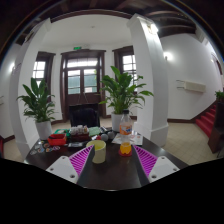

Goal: Pour water

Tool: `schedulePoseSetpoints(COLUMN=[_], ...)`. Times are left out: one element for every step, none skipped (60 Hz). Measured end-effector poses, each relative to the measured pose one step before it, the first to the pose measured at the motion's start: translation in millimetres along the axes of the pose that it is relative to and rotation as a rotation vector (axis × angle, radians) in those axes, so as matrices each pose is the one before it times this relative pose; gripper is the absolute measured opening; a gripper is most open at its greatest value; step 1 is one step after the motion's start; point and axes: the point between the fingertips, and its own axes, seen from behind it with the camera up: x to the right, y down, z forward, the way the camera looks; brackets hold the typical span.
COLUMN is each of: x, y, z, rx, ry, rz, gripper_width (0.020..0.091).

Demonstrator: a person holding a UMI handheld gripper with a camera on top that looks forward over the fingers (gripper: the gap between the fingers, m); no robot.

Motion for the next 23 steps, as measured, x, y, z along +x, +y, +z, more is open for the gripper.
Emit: schedulePoseSetpoints(x=[-2.13,-1.82,-1.72,-1.47,-1.12,-0.51,-0.88,-0.99,-0.46,-0.90,-1.09,-1.01,-0.51,-0.29,-0.22,-0.08,-0.19,-0.12,0.40,0.60,0.46,0.46,0.31], y=[-0.89,-0.91,-0.70,-0.65,-1.28,-0.63,-0.67,-0.77,-0.78,-2.03,-1.60,-1.12,-0.62,-0.39,-0.19,0.32,0.24,0.11,0.12,0.02,0.77,0.61,0.72], z=[-2.46,-2.58,-2.48,-2.14,-2.33,-2.16,-2.18,-1.97,-2.23,-2.01,-1.62,-1.91,-1.62,-1.74,-1.90,-1.82,0.58,-2.28,-1.61,-1.12,-0.81,-0.59,-0.15], rx=[-0.00052,-0.00135,-0.00193,-0.00126,0.00055,0.00058,-0.00050,0.00024,0.00412,0.00666,0.00706,0.00412,0.00149,0.00022,-0.00051,-0.00087,-0.00048,0.00037,0.00079,-0.00094,-0.00190,-0.00229,-0.00166], ry=[-0.00283,-0.00280,-0.00296,-0.00219,-0.00170,-0.00072,-0.00019,-0.00147,-0.00339,-0.00360,-0.00485,-0.00367,-0.00086,-0.00031,-0.00041,-0.00007,-0.00066,0.00086,0.00205,0.00262,0.00217,0.00129,0.00055], rz=[-0.0015,-0.0021,-0.0029,-0.0032,-0.0044,-0.0053,-0.0050,-0.0037,-0.0009,0.0022,0.0038,0.0000,-0.0035,-0.0015,0.0011,0.0005,-0.0002,-0.0008,-0.0020,-0.0021,-0.0014,-0.0006,-0.0003], gripper_width=[0.0748,0.0748,0.0748,0.0749,0.0749,0.0749,0.0751,0.0750,0.0751,0.0749,0.0748,0.0749,0.0748,0.0745,0.0747,0.0746,0.0747,0.0746,0.0746,0.0748,0.0748,0.0750,0.0748])
